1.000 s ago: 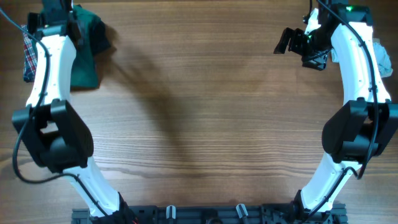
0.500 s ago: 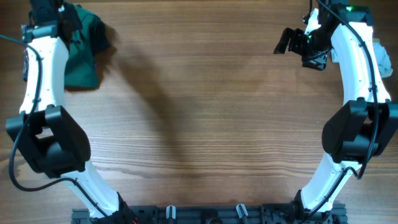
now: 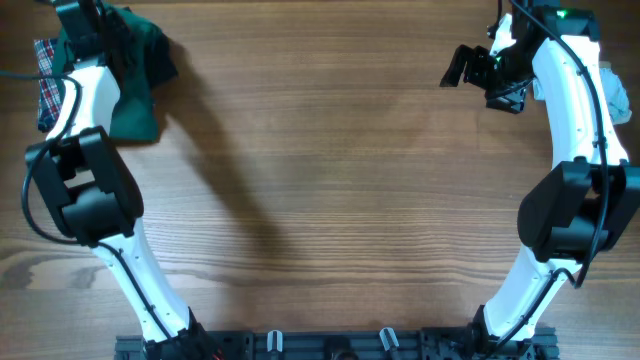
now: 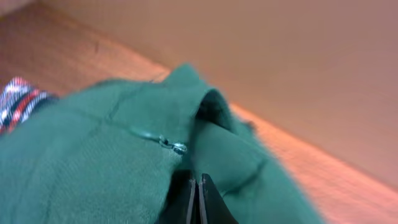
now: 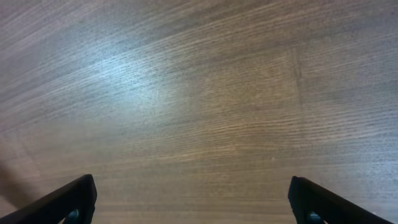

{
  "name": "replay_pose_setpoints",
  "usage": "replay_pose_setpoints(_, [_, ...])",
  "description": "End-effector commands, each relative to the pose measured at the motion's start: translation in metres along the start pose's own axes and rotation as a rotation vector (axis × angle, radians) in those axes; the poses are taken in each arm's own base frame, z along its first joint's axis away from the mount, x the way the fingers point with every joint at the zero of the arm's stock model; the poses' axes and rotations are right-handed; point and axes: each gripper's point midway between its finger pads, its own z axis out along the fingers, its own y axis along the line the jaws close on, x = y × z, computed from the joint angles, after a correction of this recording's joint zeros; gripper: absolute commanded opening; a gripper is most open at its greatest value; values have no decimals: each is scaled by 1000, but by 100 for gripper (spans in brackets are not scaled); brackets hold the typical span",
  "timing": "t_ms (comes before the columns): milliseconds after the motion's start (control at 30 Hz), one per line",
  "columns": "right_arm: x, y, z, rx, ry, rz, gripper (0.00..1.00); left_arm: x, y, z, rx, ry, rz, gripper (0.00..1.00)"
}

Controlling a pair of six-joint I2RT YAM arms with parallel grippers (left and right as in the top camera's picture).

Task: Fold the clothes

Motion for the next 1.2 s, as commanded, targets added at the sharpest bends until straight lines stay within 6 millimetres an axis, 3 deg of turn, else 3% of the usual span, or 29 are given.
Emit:
replay_pose_setpoints(0, [1,6,-7,-15,-9,-25,100,54,64,33,-170,97,15,4])
replay_pose_setpoints(67, [0,6,-7,-16,-10,-25,100,78,86,41,-209,156,7,4])
replay_pose_setpoints(167, [0,6,-7,-16,-10,-25,100,80,103,41,-233,166,-6,4])
replay_pose_setpoints(300, [0,6,-7,-16,-10,-25,100,32,110,24,-289,48,3,4])
replay_pose_setpoints(400, [0,6,-7,-16,-10,-25,100,-7,102,6,-278,-30,-7,4])
replay_pose_setpoints(467, [0,6,-7,-17,-12,-25,100,-9,102,4,-274,-30,-8,4])
replay_pose_setpoints(567, [0,6,-7,-17,-13,-25,100,8,89,7,-192,43,-5,4])
replay_pose_setpoints(667, [1,6,-7,-16,-9,-24,100,6,82,7,-163,37,-4,4])
replay_pose_setpoints(767, [1,6,-7,-15,-7,-25,100,-17,75,-6,-151,-9,-6,4])
replay_pose_setpoints(867, [0,6,-7,-17,-13,-26,100,-60,66,-35,-133,-93,-12,4])
replay_pose_setpoints(933, [-1,6,-7,-17,-15,-27,100,-77,62,-50,-126,-121,-21,4])
replay_pose_setpoints(1033, [-2,7,-7,-18,-19,-27,100,-68,57,-54,-100,-69,-17,4])
replay_pose_setpoints(1167, [-1,7,-7,-18,-16,-26,100,-17,62,-30,-104,69,-53,4])
